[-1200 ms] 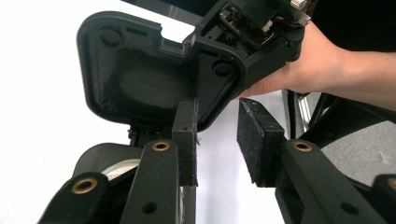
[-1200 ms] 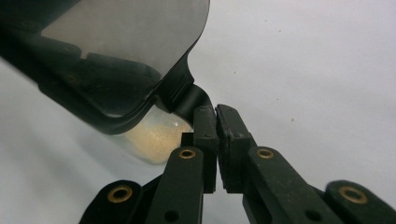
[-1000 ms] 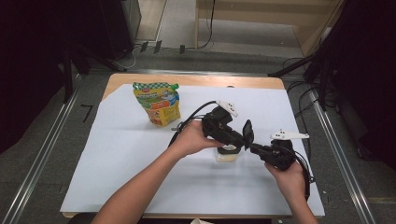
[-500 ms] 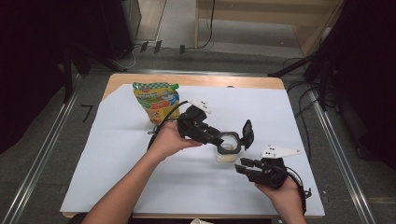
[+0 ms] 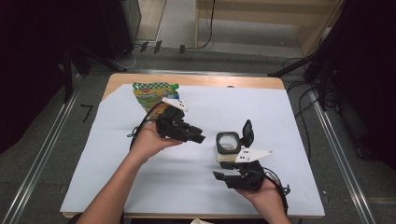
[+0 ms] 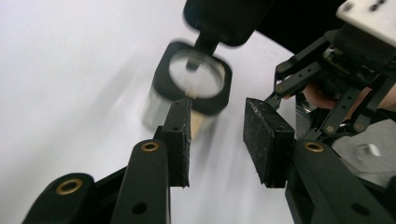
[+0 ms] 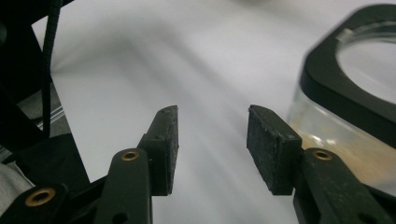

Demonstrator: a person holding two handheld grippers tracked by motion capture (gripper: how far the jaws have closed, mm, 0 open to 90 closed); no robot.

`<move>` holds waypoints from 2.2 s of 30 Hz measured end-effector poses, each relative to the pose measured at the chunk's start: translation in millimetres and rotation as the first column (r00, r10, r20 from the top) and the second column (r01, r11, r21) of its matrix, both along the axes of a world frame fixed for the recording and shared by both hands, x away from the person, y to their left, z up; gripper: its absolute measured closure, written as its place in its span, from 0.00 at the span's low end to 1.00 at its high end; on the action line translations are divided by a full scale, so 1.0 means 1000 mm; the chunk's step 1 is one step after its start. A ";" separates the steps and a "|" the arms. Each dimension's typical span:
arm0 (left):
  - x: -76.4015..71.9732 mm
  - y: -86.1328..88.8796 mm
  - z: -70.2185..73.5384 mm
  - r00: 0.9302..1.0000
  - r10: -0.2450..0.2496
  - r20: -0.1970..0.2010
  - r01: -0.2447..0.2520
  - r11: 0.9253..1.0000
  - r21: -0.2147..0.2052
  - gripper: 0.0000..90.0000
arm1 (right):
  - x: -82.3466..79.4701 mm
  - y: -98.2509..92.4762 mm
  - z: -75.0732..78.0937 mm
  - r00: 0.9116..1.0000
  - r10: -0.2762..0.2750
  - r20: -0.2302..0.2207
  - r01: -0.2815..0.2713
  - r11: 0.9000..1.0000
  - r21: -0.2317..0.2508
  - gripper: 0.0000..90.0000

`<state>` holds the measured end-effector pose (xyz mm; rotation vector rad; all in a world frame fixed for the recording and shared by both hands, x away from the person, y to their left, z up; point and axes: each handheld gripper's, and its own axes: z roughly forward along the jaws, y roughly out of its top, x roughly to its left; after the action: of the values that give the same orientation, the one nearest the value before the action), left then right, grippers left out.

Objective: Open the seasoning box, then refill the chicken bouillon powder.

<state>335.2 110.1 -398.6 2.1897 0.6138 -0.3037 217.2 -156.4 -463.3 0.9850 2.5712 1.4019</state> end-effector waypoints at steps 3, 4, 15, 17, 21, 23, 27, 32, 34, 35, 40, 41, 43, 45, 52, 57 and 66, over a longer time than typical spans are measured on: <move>0.000 0.008 -0.002 1.000 0.010 0.010 -0.011 1.000 0.016 0.69 | 0.000 0.012 0.000 1.000 0.021 0.004 -0.021 1.000 0.005 0.61; 0.000 0.012 -0.002 1.000 0.015 0.021 -0.016 1.000 0.026 0.69 | 0.000 0.012 0.000 1.000 0.021 0.004 -0.021 1.000 0.005 0.61; 0.007 0.058 0.008 0.990 0.125 0.068 -0.125 0.992 -0.005 0.65 | 0.013 0.058 0.003 0.992 0.123 0.009 -0.123 0.992 -0.005 0.67; 0.008 0.064 0.008 0.987 0.145 0.065 -0.145 0.989 -0.008 0.65 | 0.019 0.069 -0.002 0.991 0.137 -0.001 -0.137 0.991 0.004 0.66; 0.010 0.075 0.006 0.985 0.164 0.057 -0.164 0.986 -0.009 0.63 | 0.021 0.074 -0.008 0.990 0.143 -0.018 -0.143 0.990 -0.002 0.64; 0.011 0.077 0.005 0.985 0.166 0.054 -0.166 0.986 -0.007 0.61 | 0.022 0.074 -0.010 0.990 0.140 -0.026 -0.140 0.990 0.006 0.64; 0.013 0.087 0.002 0.981 0.183 0.060 -0.183 0.983 0.003 0.61 | 0.021 0.073 -0.016 0.988 0.150 -0.035 -0.150 0.988 0.023 0.62; 0.014 0.097 0.000 0.976 0.209 0.067 -0.210 0.978 0.012 0.57 | 0.020 0.075 -0.021 0.987 0.154 -0.038 -0.153 0.988 0.020 0.61; 0.015 0.101 0.000 0.974 0.214 0.071 -0.216 0.976 0.015 0.57 | 0.019 0.076 -0.023 0.986 0.158 -0.047 -0.158 0.987 0.013 0.61; 0.015 0.103 0.000 0.973 0.223 0.068 -0.224 0.975 0.009 0.57 | 0.019 0.077 -0.024 0.986 0.161 -0.048 -0.161 0.987 0.009 0.61; 0.018 0.120 -0.002 0.962 0.265 0.066 -0.267 0.964 0.014 0.57 | 0.017 0.083 -0.031 0.981 0.189 -0.048 -0.191 0.981 -0.027 0.60; 0.019 0.124 -0.002 0.960 0.271 0.066 -0.272 0.962 0.015 0.57 | 0.017 0.083 -0.032 0.980 0.193 -0.052 -0.195 0.980 -0.030 0.60; 0.019 0.131 -0.002 0.955 0.289 0.070 -0.290 0.957 0.016 0.57 | 0.017 0.085 -0.033 0.979 0.197 -0.055 -0.199 0.979 -0.033 0.60; 0.020 0.134 -0.002 0.952 0.295 0.075 -0.297 0.955 0.017 0.57 | 0.017 0.085 -0.033 0.978 0.200 -0.053 -0.202 0.979 -0.031 0.60; 0.033 0.155 -0.006 0.942 0.323 0.089 -0.326 0.945 0.021 0.54 | 0.015 0.086 -0.035 0.978 0.202 -0.061 -0.204 0.978 -0.033 0.61; 0.042 0.173 -0.007 0.932 0.351 0.087 -0.354 0.935 0.020 0.54 | 0.015 0.086 -0.035 0.978 0.196 -0.063 -0.199 0.979 -0.039 0.61; 0.060 0.185 -0.009 0.910 0.396 0.121 -0.401 0.916 0.022 0.47 | 0.015 0.083 -0.038 0.981 0.182 -0.070 -0.185 0.982 -0.046 0.61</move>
<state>395.5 295.6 -407.8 2.0469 0.9901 0.0537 231.7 -73.6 -501.6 0.8176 2.7948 1.3541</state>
